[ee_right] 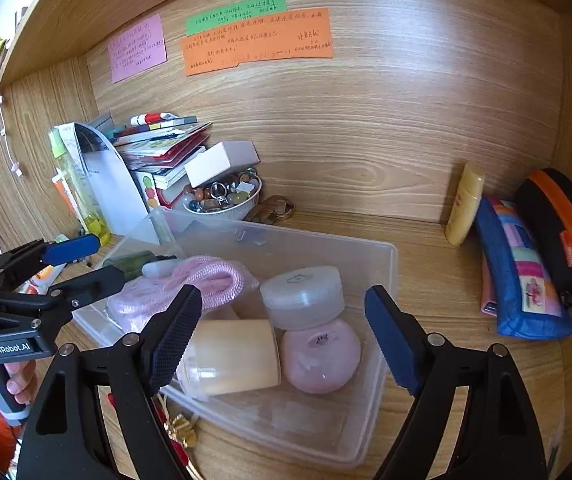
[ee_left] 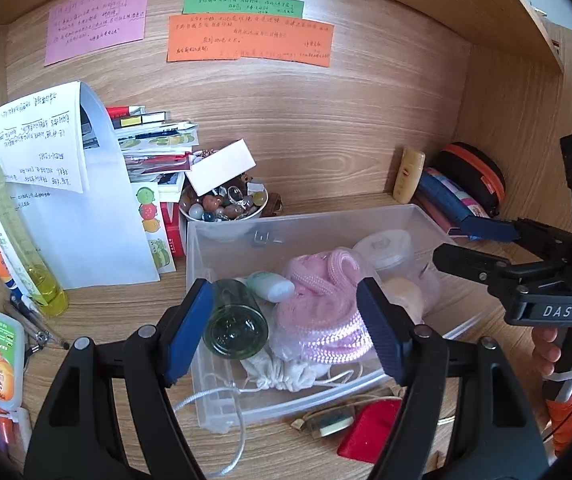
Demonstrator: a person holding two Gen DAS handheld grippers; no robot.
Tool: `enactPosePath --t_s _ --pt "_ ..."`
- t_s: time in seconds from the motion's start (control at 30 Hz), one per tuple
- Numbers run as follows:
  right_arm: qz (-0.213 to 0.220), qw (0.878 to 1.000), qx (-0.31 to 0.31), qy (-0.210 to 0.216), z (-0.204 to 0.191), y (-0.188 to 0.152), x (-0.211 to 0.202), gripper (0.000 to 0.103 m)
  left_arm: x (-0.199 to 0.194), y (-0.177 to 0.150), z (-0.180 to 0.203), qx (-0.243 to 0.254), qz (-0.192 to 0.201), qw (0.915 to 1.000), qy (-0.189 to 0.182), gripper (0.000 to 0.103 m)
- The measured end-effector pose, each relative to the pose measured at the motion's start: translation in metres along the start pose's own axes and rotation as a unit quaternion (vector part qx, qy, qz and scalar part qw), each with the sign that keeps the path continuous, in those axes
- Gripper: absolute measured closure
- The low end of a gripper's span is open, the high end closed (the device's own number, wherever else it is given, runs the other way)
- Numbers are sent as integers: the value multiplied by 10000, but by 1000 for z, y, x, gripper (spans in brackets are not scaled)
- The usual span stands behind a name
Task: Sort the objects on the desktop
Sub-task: 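Move both grippers back toward the gourd ornament and seashell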
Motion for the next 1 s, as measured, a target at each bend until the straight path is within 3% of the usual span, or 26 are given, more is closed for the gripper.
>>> enactPosePath --t_s 0.1,0.17,0.2,0.23,0.47,0.77,1.0 --pt "86 9998 -169 -100 -7 -12 -17 22 -11 -10 2 90 -86 9999 35 29" --pt "123 9994 -313 -58 -12 -22 -27 21 -20 -18 4 180 -122 9998 52 19" --pt "127 9992 -377 -60 -15 -29 -33 20 -25 -22 5 212 -98 9997 85 6" --pt "140 9989 -428 -90 -17 -34 -37 20 -31 -27 6 250 -43 9996 103 3" --pt "40 9978 -648 -138 -30 -76 -56 20 -47 -59 18 651 -258 9973 216 3" --pt "-254 9980 -523 259 -47 -125 -61 20 -51 -97 25 601 -752 9954 13 3" --pt "-380 9975 -373 458 -58 -142 -60 22 -46 -127 29 400 -1160 9922 -199 3"
Point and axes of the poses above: each gripper's, at about its wrist camera, not at the fingertips, and x roughly the way its jaws point, z to its right, y to its top, the point moved 1 cm from there along x, roughly the way its jaws point, and after that the axes turned 7 degrees about -y, right-handed, at the moved point
